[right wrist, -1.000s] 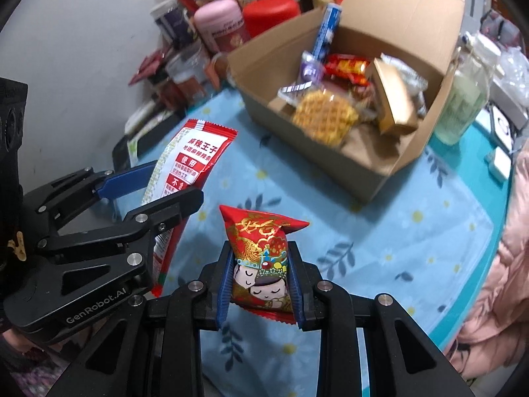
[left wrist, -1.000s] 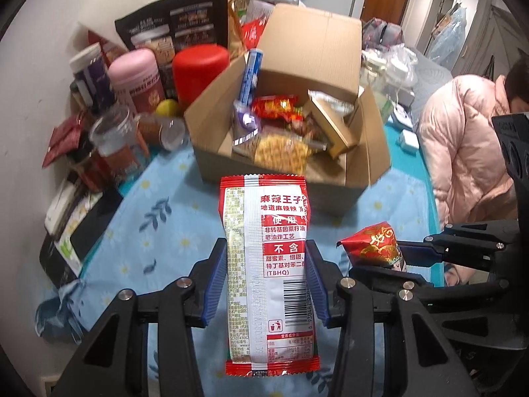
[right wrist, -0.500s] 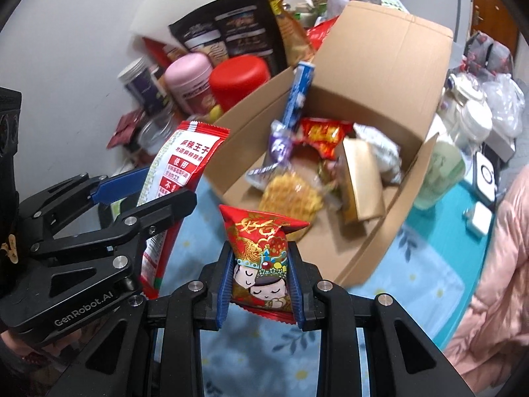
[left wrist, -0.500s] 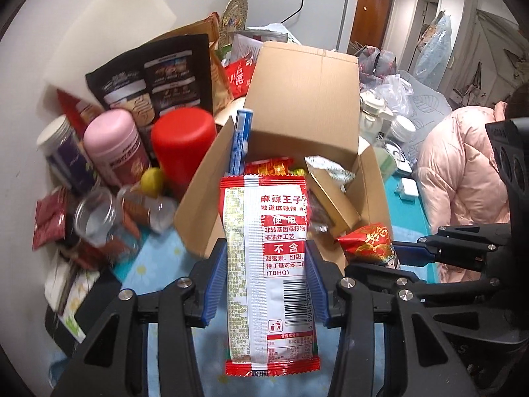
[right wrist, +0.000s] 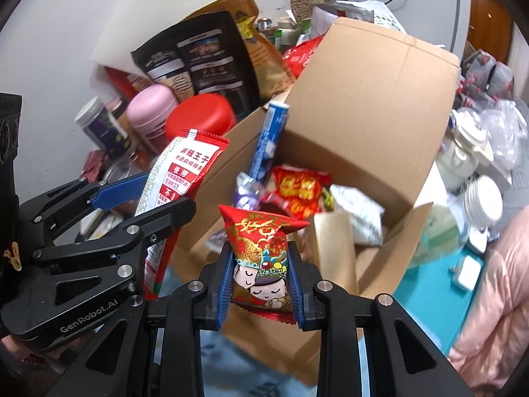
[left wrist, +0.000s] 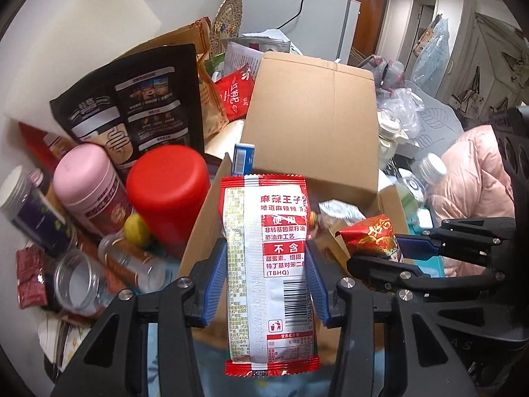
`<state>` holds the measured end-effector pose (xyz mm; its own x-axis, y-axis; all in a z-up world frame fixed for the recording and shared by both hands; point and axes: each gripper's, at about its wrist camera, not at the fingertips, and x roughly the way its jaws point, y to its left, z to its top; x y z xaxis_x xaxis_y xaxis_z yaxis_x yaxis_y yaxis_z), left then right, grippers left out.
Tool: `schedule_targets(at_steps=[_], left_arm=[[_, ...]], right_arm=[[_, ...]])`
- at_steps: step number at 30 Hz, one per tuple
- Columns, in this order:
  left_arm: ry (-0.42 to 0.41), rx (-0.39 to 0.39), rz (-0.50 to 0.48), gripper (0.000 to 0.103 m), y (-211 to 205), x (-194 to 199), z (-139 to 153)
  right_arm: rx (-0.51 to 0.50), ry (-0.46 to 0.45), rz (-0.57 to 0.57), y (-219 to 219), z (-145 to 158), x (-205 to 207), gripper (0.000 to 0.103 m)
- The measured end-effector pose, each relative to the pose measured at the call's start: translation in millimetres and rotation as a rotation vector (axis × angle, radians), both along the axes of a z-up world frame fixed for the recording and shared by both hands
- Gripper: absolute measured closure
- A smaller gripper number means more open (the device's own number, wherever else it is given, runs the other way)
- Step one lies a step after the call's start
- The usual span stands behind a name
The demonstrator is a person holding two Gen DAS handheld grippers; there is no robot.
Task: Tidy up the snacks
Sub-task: 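Lower the strip packet and candy packet into the box and open both tools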
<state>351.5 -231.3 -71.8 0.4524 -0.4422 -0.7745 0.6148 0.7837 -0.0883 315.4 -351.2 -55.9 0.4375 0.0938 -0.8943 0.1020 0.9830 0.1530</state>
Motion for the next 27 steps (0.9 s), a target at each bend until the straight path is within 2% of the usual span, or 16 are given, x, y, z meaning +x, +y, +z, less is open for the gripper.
schedule_targets(at_steps=[8, 27], left_arm=[[0.008, 0.016, 0.0, 0.058, -22, 29, -18], [0.145, 0.151, 0.01, 0.058, -60, 66, -87]], right_arm=[[-0.03, 0.01, -0.006, -22, -16, 28, 0.074], [-0.068, 0.101, -0.037, -47, -76, 57, 0.073]])
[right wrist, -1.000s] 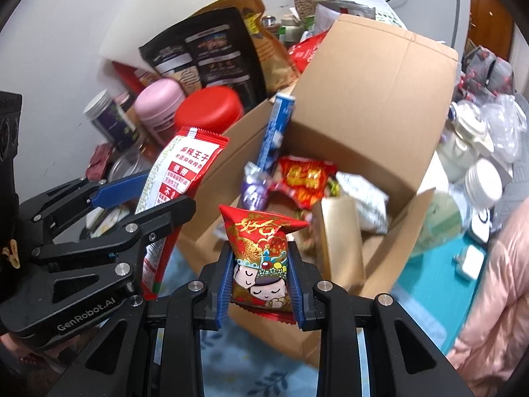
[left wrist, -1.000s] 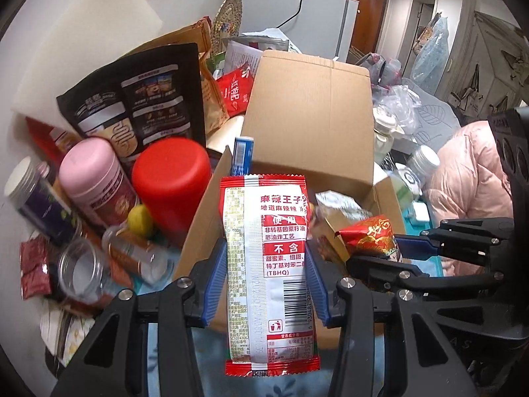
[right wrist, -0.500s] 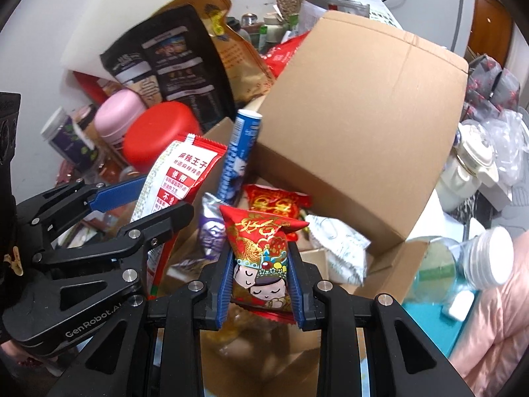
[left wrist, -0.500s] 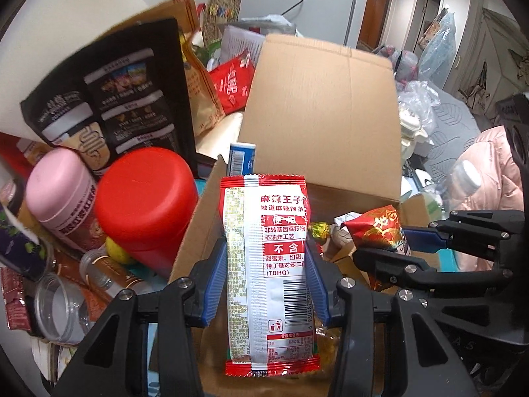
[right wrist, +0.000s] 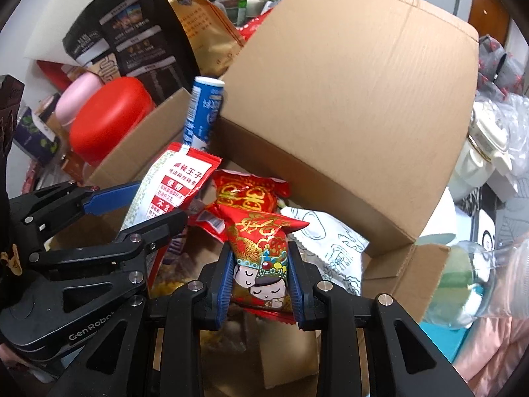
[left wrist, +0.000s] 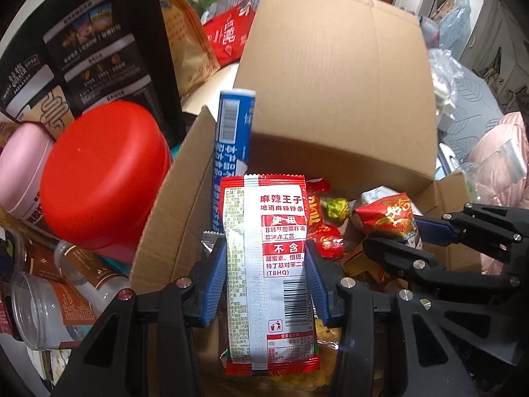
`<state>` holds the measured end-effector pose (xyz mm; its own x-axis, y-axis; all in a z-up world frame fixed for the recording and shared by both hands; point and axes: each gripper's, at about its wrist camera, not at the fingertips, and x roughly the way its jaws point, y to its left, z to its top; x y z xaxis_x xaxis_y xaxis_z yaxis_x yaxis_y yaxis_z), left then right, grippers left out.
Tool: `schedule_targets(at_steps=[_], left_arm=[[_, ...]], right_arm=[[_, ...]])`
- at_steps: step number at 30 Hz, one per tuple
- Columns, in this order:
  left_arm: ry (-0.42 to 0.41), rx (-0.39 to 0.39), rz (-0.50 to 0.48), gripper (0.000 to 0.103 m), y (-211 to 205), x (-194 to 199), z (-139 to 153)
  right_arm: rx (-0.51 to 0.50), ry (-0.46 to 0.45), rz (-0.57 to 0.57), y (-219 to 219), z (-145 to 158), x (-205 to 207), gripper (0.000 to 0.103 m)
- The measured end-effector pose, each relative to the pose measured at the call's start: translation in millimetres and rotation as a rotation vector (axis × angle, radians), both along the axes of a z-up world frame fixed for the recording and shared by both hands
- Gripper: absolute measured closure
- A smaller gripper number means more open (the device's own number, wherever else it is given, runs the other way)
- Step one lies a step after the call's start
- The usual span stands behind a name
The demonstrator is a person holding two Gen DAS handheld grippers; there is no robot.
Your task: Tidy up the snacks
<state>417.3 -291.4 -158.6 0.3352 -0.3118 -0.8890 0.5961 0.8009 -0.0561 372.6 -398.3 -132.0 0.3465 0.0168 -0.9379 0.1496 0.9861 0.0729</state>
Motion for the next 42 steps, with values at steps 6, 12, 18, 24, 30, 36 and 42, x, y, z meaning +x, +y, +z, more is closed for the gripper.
schedule_targets(at_steps=[6, 12, 18, 24, 30, 36, 42], left_arm=[[0.008, 0.075, -0.006, 0.057, -2, 0, -13], [-0.002, 0.121, 0.009, 0.057, -2, -7, -18], [-0.01, 0.136, 0.062, 0.056, 8, -13, -5], [-0.042, 0.129, 0.111, 0.054, 20, -28, 21], [-0.092, 0.093, 0.139, 0.054, 31, -44, 61], [-0.136, 0.044, 0.162, 0.053, 46, -56, 102], [-0.198, -0.01, 0.179, 0.053, 59, -77, 148]], right_arm=[[-0.017, 0.021, 0.005, 2, -9, 2, 0.07], [-0.043, 0.06, -0.024, 0, -15, -1, 0.058], [-0.084, 0.043, -0.039, 3, -6, -14, 0.036], [-0.124, 0.009, -0.018, 12, 21, -32, 0.031], [-0.14, -0.041, 0.012, 21, 56, -40, 0.031], [-0.152, -0.1, 0.023, 29, 91, -53, 0.031], [-0.15, -0.182, 0.023, 36, 134, -73, 0.031]])
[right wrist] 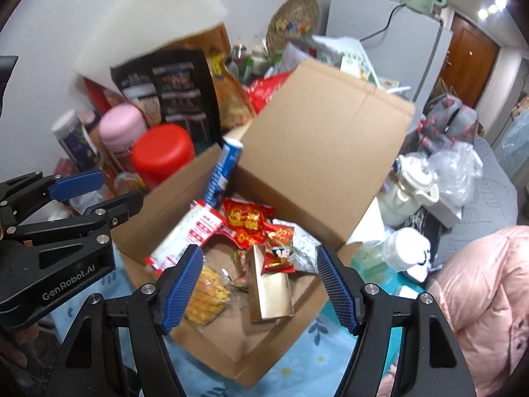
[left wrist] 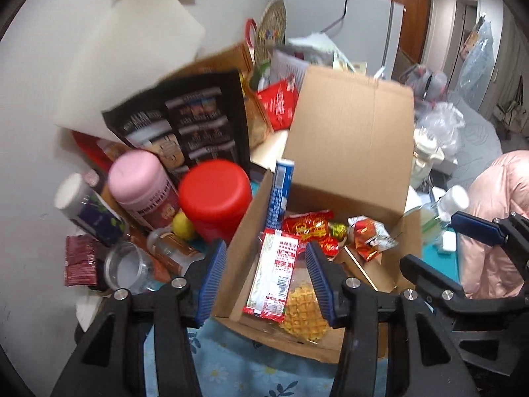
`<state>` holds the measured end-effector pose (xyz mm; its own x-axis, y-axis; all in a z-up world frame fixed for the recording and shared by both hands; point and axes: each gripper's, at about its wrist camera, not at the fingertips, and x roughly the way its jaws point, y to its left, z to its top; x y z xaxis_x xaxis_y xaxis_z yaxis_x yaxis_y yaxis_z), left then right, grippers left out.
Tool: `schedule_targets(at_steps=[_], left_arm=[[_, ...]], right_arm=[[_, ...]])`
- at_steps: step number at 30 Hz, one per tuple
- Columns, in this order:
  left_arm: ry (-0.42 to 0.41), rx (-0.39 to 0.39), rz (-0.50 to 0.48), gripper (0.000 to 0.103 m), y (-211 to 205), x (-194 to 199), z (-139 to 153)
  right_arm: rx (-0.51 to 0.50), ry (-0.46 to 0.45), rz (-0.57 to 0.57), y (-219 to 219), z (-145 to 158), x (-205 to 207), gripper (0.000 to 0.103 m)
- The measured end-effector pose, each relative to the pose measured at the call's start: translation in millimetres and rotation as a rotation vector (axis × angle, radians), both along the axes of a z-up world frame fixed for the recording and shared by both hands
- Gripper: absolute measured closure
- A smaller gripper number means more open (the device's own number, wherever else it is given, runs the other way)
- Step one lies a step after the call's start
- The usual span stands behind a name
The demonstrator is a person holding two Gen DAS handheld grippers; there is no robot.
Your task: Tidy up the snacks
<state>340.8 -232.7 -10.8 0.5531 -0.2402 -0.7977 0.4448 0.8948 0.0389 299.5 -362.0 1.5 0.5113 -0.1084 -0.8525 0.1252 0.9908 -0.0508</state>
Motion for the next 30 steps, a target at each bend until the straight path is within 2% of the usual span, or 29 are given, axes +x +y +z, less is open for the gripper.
schedule_targets(at_steps=[8, 15, 23, 30], left_arm=[[-0.052, -0.051, 0.027, 0.053, 24, -35, 41], [-0.104, -0.076, 0.048, 0.053, 50, -82, 69], [-0.143, -0.084, 0.069, 0.053, 72, -132, 83], [-0.141, -0.073, 0.097, 0.053, 90, -169, 79]], right_arm=[[0.003, -0.089, 0.019, 14, 40, -34, 0.031], [0.01, -0.153, 0.047, 34, 66, -72, 0.031], [0.041, -0.192, 0.056, 56, 82, -117, 0.031], [0.054, -0.191, 0.086, 73, 85, -151, 0.03]])
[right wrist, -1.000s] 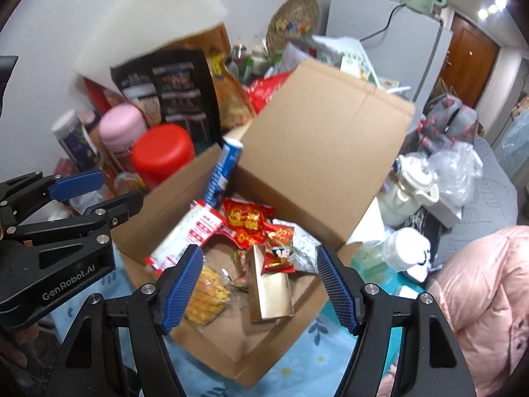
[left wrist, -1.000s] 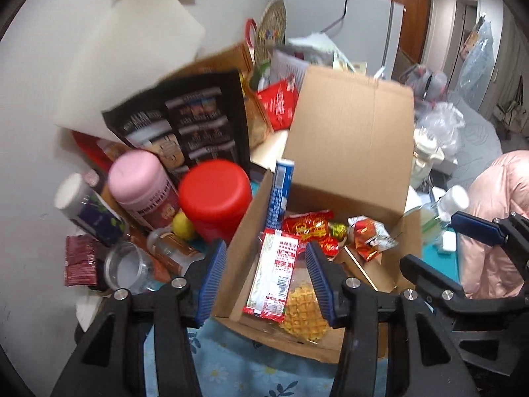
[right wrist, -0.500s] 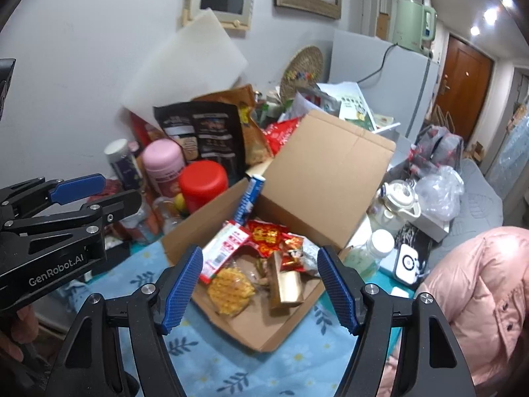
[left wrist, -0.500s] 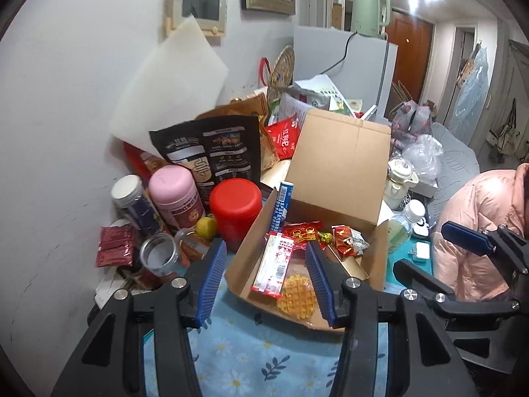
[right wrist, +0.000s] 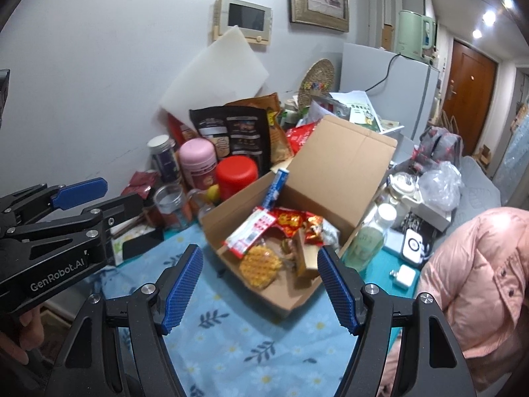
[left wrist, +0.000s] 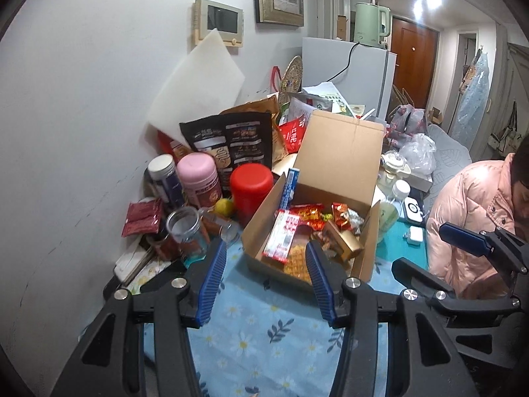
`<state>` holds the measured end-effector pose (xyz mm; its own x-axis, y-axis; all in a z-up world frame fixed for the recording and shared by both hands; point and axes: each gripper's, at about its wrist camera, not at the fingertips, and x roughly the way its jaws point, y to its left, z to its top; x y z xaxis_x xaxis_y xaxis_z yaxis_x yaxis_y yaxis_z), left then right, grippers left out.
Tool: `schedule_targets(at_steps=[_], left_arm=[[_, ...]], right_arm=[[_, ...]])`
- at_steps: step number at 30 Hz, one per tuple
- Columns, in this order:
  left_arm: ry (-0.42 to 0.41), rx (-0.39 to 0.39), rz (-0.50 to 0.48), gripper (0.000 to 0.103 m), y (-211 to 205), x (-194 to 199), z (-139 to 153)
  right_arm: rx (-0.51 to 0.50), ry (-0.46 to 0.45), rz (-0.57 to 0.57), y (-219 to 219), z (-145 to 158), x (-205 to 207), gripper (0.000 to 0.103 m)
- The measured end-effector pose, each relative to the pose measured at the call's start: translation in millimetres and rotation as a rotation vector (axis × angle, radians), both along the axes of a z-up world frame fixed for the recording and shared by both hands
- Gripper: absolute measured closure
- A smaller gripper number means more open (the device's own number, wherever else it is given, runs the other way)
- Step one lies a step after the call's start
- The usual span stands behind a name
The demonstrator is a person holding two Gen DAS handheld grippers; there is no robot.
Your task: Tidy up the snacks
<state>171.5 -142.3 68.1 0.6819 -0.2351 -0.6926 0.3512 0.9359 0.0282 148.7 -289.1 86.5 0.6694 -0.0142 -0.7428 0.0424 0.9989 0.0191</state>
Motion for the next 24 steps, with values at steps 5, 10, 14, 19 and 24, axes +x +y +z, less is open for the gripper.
schedule_targets(at_steps=[5, 10, 14, 19, 24], left_arm=[[0.026, -0.008, 0.021, 0.053, 12, -24, -8], [0.035, -0.003, 0.047, 0.053, 20, -42, -15], [0.039, 0.0, 0.056, 0.053, 23, -54, -21], [0.041, -0.007, 0.063, 0.053, 27, -62, -21], [0.033, -0.003, 0.065, 0.053, 27, -67, -20]], right_arm=[[0.016, 0.007, 0.016, 12, -6, -22, 0.031], [0.027, 0.019, 0.039, 19, -14, -41, 0.03], [0.033, 0.03, 0.052, 23, -19, -52, 0.03], [0.039, 0.038, 0.061, 24, -21, -60, 0.03], [0.039, 0.031, 0.071, 25, -19, -63, 0.03]])
